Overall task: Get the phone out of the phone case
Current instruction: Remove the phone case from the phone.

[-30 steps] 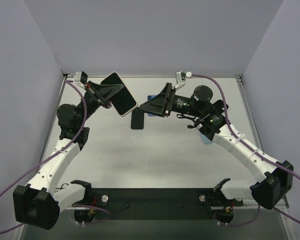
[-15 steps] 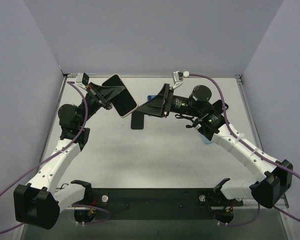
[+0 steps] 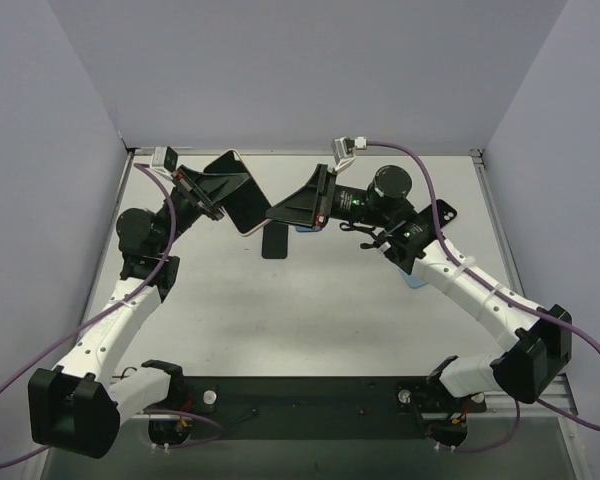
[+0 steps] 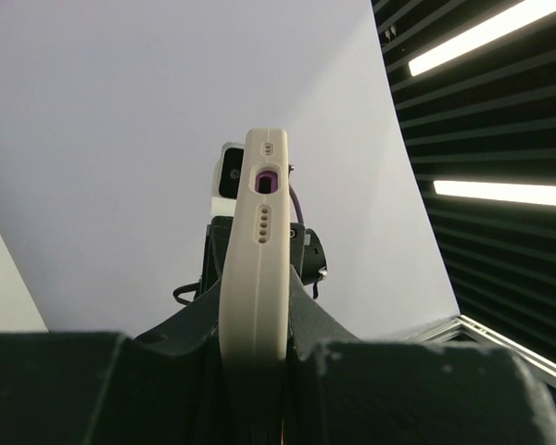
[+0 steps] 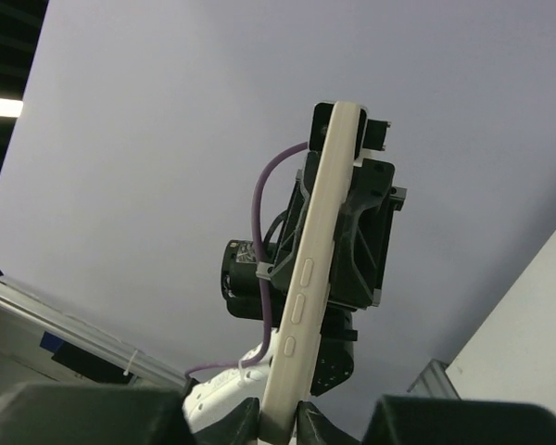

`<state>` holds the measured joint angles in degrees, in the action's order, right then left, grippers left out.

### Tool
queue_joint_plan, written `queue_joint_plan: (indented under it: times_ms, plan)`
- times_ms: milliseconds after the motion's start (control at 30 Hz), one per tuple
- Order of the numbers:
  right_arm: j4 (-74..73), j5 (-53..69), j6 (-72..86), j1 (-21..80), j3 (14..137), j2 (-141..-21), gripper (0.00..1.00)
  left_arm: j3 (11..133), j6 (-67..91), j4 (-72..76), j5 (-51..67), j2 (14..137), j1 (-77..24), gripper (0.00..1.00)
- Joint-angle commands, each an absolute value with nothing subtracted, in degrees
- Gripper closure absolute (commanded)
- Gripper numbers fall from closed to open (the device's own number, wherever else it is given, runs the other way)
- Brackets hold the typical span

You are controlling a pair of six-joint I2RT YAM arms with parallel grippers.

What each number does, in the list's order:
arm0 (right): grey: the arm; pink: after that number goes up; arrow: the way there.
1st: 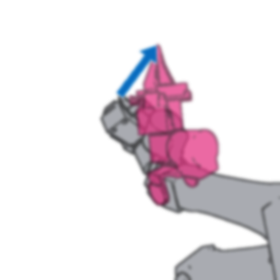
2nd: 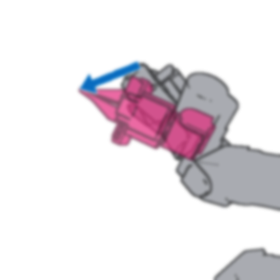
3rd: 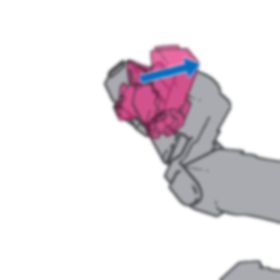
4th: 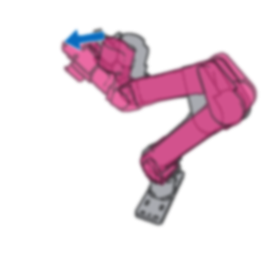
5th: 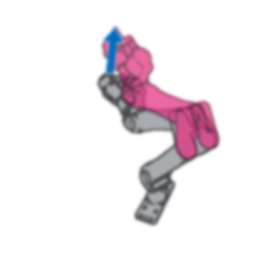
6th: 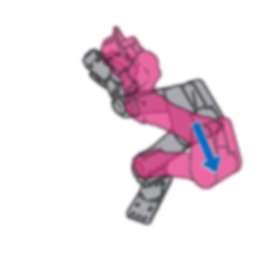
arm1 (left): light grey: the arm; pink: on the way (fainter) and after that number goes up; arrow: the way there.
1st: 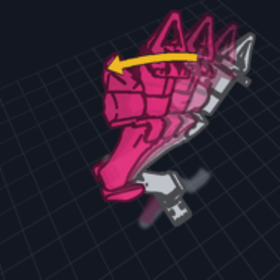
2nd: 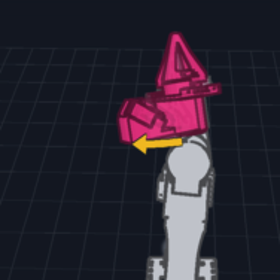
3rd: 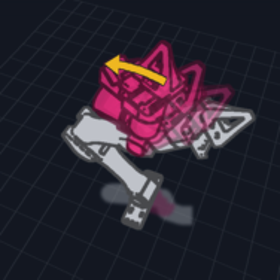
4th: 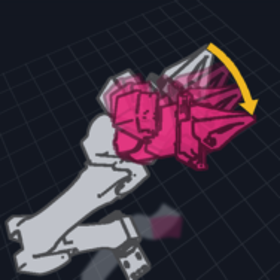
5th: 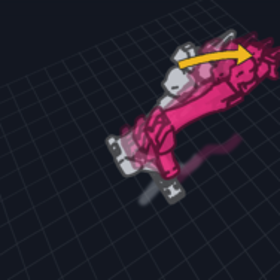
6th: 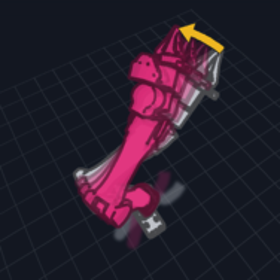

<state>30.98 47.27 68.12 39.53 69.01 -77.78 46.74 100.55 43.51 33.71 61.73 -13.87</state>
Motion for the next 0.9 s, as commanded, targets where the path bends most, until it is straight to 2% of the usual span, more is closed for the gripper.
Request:
queue_joint_plan:
  times_ms: [0,33,233,367,500,867]
  plan:
    - [38.04,48.16,70.57,40.60,71.46,-79.01,0.89,48.16,101.07,49.31,33.93,61.26,-13.80,1.00]
    - [39.27,48.08,72.23,40.61,71.19,-79.36,1.00,48.25,101.25,49.39,33.93,61.26,-13.80,1.00]
    - [55.87,44.83,83.30,39.99,66.98,-80.33,1.00,47.29,104.23,56.14,33.31,62.57,-13.80,1.00]
    - [75.72,39.84,101.53,39.11,64.08,-86.19,1.00,47.19,113.63,78.94,29.99,68.71,-13.80,1.00]
    - [92.43,33.42,114.05,39.64,66.62,-93.94,1.00,49.39,114.35,81.92,28.39,69.70,-13.71,1.00]
    - [95.27,29.88,120.15,41.22,68.47,-100.90,1.00,56.07,113.03,81.04,28.74,68.03,-13.71,1.00]
